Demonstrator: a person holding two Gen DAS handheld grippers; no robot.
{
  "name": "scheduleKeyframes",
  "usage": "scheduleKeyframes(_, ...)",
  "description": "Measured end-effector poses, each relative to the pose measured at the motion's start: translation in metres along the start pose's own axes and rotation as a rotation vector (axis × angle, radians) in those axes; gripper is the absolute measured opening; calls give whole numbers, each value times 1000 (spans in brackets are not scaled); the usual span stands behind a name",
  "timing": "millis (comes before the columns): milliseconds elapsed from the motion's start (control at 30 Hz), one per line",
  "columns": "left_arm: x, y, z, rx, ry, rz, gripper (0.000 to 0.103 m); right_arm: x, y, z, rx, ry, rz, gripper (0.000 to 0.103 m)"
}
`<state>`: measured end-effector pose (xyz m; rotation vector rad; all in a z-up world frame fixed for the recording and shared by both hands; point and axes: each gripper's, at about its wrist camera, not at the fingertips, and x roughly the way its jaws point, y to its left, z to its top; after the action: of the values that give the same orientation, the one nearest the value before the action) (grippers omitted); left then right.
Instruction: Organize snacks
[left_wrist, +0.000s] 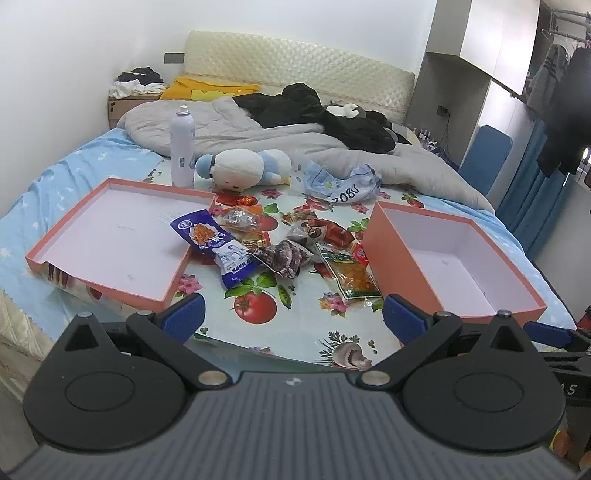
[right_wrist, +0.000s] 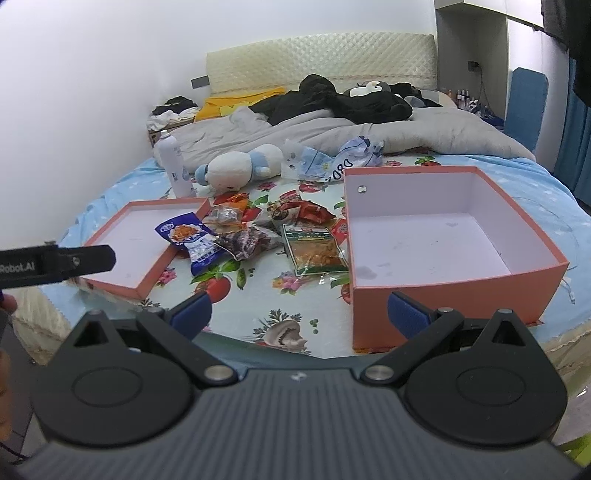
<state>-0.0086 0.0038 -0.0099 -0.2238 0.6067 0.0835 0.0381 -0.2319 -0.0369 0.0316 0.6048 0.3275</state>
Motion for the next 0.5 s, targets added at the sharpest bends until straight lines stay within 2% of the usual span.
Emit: scheduleKeyframes(500,2,6,1,3,3,8,103,5,1,-1,2,4,-3,103)
